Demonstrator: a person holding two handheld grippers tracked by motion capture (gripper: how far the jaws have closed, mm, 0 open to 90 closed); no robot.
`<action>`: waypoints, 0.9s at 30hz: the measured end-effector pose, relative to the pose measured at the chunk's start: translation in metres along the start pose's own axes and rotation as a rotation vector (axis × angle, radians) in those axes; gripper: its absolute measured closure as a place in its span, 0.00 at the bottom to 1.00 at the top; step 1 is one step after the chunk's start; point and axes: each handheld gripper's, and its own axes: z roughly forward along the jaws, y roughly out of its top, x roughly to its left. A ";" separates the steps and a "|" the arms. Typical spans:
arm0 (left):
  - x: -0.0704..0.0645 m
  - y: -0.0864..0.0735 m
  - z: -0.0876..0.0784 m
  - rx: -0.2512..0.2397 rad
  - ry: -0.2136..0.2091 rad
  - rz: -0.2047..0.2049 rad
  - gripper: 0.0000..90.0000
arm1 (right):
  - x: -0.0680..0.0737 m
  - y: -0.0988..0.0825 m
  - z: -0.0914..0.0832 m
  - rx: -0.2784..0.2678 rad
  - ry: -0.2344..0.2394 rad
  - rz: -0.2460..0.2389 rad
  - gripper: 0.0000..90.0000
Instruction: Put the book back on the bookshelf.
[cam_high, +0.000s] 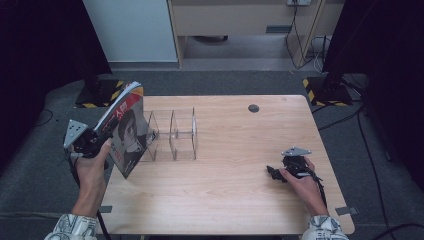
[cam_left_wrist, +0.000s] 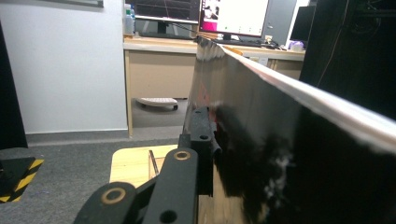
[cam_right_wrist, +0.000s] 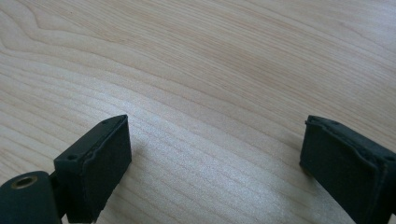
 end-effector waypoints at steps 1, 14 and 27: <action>0.000 0.000 0.000 0.000 -0.001 0.000 0.87 | 0.000 0.000 0.000 0.000 0.000 0.000 0.10; 0.000 -0.003 0.003 0.008 -0.002 0.012 0.71 | 0.000 0.000 0.000 0.000 0.000 0.000 0.10; 0.003 -0.008 0.002 0.035 0.004 0.020 0.50 | 0.000 0.000 0.000 0.000 0.000 0.000 0.10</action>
